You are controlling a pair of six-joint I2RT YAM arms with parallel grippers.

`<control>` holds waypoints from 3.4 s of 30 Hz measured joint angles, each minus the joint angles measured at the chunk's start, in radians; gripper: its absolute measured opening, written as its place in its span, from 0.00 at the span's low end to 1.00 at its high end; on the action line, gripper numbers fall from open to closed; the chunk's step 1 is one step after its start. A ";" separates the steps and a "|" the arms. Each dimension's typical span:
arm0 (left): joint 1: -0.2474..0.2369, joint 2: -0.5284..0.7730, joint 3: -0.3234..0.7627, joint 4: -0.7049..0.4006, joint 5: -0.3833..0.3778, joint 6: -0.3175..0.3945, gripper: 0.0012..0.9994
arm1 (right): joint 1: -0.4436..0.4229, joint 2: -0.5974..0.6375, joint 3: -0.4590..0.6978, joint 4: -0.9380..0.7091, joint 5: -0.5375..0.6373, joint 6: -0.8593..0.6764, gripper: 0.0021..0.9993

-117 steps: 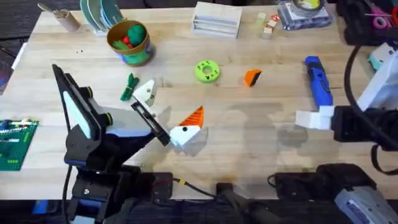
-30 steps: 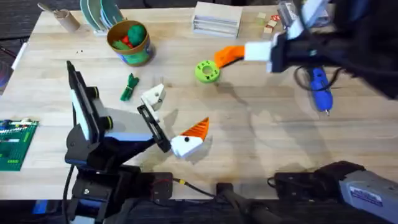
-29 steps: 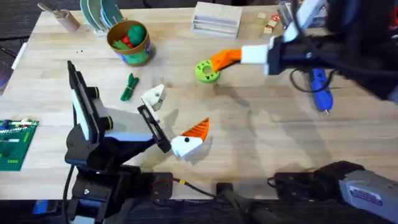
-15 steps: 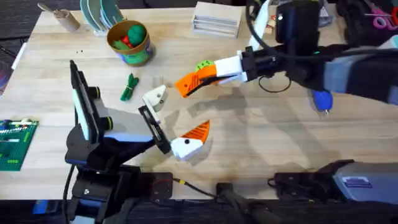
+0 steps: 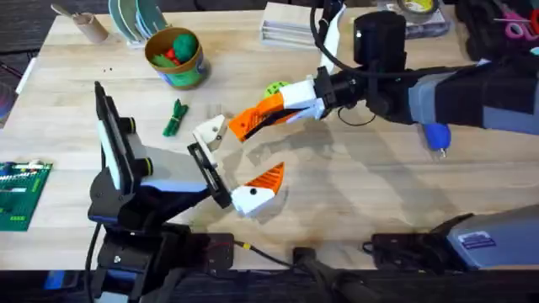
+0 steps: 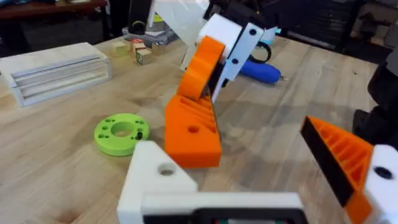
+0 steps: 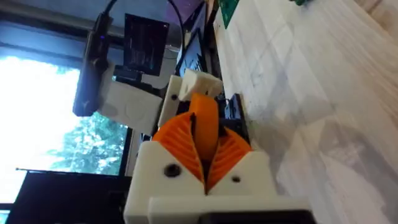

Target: Pick up the gripper from the table and insert it into the empty holder that is missing its gripper. Then pick up a screw, insert it into the mounting hole, and use the screwdriver to tighten it. Finally, clean up the table by picking up the vegetable and placing it into the bucket.

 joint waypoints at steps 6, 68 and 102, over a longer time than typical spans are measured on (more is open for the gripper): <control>0.001 0.000 0.000 0.000 -0.005 0.000 0.99 | 0.059 0.000 0.000 0.047 0.052 0.021 0.01; 0.030 0.000 0.000 0.004 -0.140 -0.059 0.99 | 0.274 0.058 0.019 0.224 0.493 -0.027 0.01; 0.001 0.002 0.000 -0.004 0.013 -0.025 0.99 | 0.120 0.115 0.052 0.143 0.165 -0.068 0.85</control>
